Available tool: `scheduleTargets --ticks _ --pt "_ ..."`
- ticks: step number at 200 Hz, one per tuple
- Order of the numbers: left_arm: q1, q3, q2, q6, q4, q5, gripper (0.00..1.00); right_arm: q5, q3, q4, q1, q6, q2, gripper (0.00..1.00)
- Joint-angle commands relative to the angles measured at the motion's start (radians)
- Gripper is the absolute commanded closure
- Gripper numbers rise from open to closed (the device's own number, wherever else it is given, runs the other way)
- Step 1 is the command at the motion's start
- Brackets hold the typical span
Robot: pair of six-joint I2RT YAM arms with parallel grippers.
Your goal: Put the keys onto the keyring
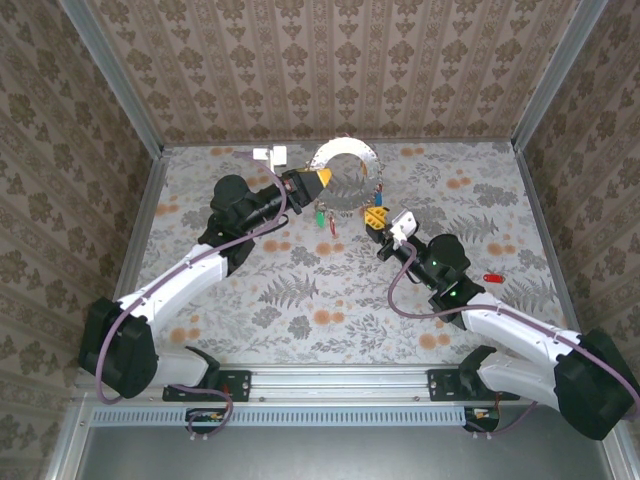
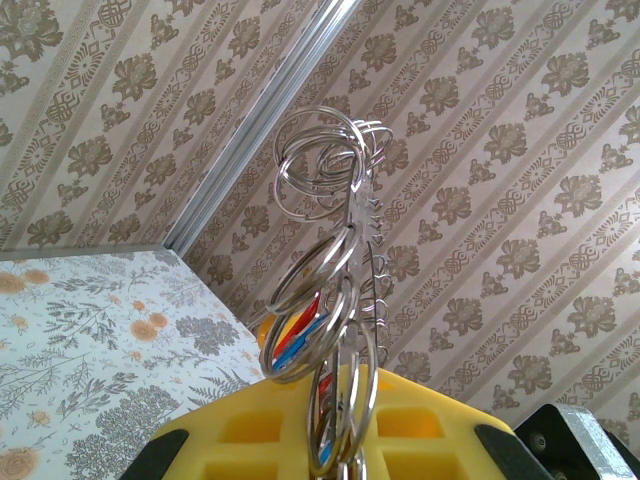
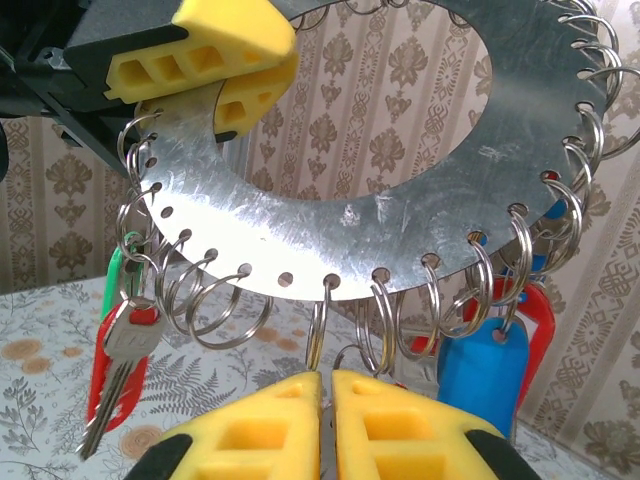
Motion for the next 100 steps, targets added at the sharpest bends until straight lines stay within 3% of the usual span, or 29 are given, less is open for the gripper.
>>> scheduleTargets --ticks 1,100 --pt "-0.009 0.005 -0.035 -0.009 0.072 -0.004 1.00 -0.015 0.030 0.055 0.005 0.013 0.010 0.86" --pt "-0.011 0.001 -0.037 -0.010 0.073 -0.013 1.00 -0.053 0.054 0.046 0.006 -0.001 0.032 0.78"
